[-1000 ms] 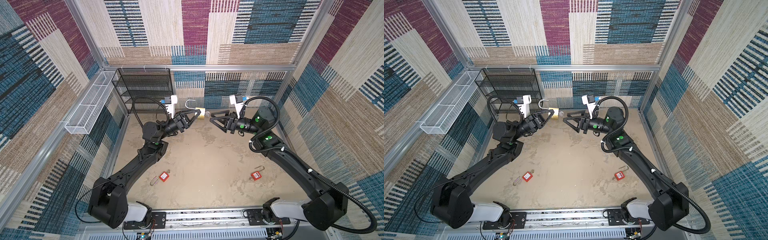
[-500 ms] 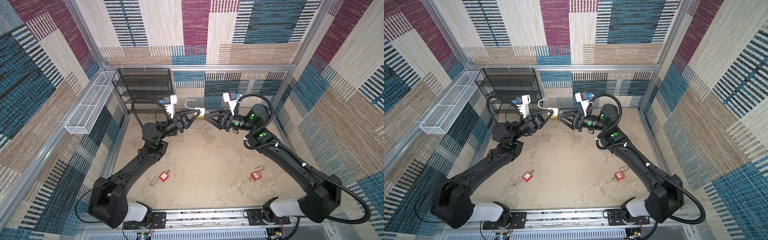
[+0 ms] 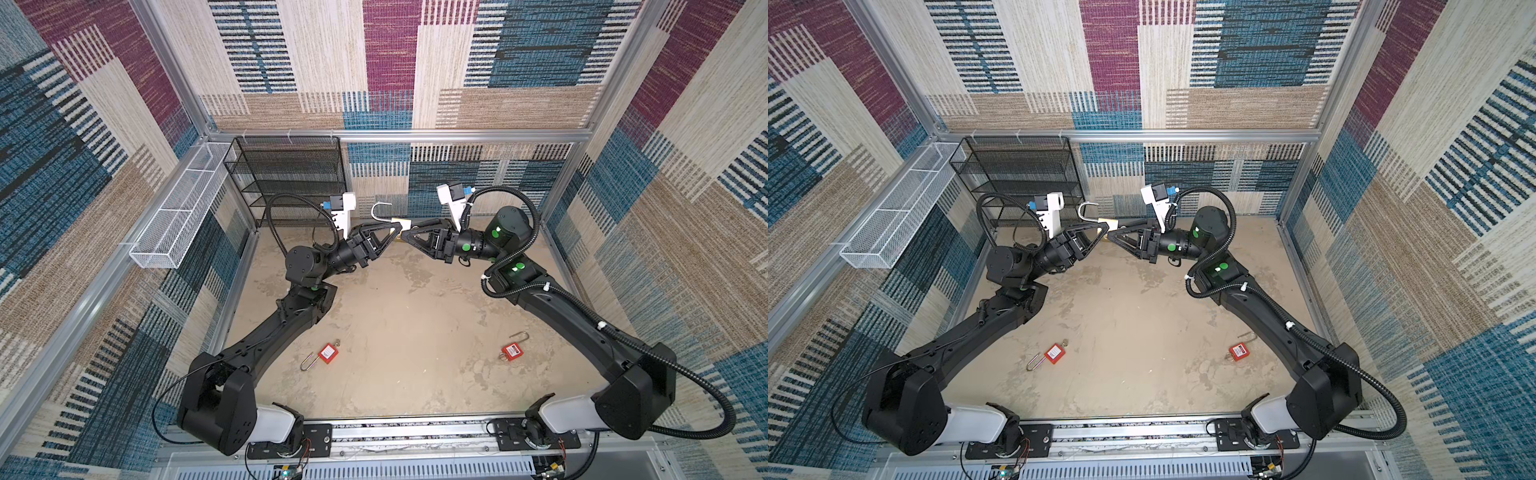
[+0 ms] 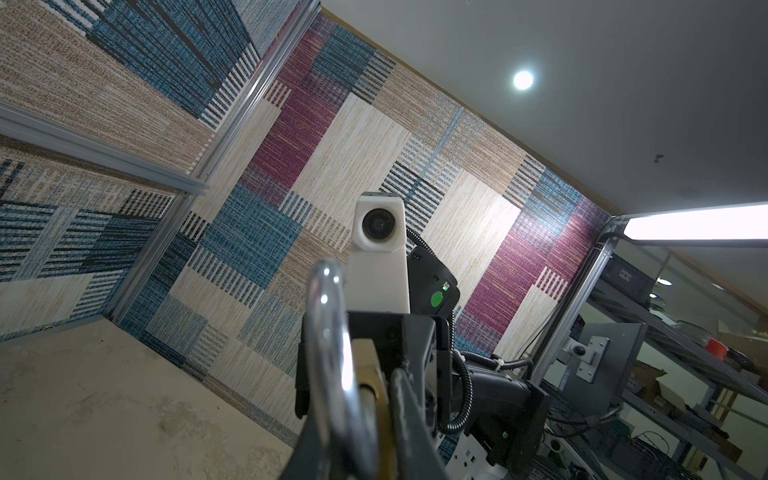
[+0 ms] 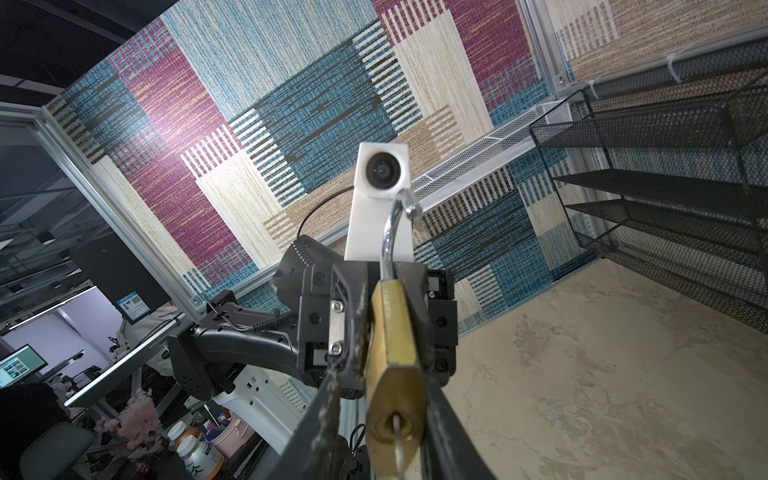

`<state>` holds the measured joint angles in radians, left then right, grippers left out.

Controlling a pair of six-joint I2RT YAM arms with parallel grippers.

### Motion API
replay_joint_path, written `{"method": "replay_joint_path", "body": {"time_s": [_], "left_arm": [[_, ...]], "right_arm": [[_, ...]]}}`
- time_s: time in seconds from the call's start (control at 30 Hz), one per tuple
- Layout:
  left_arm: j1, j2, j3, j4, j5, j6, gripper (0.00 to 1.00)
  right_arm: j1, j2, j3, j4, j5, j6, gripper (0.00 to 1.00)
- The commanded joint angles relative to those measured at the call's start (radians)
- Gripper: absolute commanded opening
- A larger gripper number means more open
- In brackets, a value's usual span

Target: Lock with the key

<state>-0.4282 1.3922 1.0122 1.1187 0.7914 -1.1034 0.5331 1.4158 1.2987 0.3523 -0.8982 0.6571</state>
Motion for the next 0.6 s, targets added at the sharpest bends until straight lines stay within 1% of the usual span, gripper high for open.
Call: {"method": "replay_joint_path", "body": {"time_s": [0.0,0.17,0.33,0.37,0.43,0.47,0.53,0.57], "left_arm": [[-0.001,-0.011,-0.008,0.063,0.013,0.003,0.00],[-0.001,-0.012,-0.014,0.059,0.023,0.005,0.00],[-0.001,-0.020,-0.018,0.038,0.031,0.021,0.00],[-0.001,-0.021,-0.021,0.034,0.030,0.024,0.00],[-0.001,-0.025,-0.027,0.022,0.025,0.030,0.00],[-0.001,-0.028,-0.026,0.013,0.025,0.033,0.01],[-0.001,-0.032,-0.023,-0.008,0.029,0.043,0.17],[-0.001,-0.034,-0.022,-0.016,0.028,0.048,0.20]], "right_arm": [[0.005,0.007,0.013,0.045,-0.012,0.016,0.30],[0.005,0.019,0.020,0.053,-0.027,0.024,0.21],[0.008,0.025,0.017,0.072,-0.031,0.039,0.16],[0.008,0.026,0.018,0.073,-0.031,0.042,0.14],[0.008,0.028,0.019,0.074,-0.034,0.044,0.05],[0.008,0.027,0.016,0.074,-0.033,0.043,0.01],[0.008,0.017,0.002,0.076,-0.022,0.038,0.00],[0.008,0.013,-0.007,0.080,-0.015,0.038,0.00]]}}
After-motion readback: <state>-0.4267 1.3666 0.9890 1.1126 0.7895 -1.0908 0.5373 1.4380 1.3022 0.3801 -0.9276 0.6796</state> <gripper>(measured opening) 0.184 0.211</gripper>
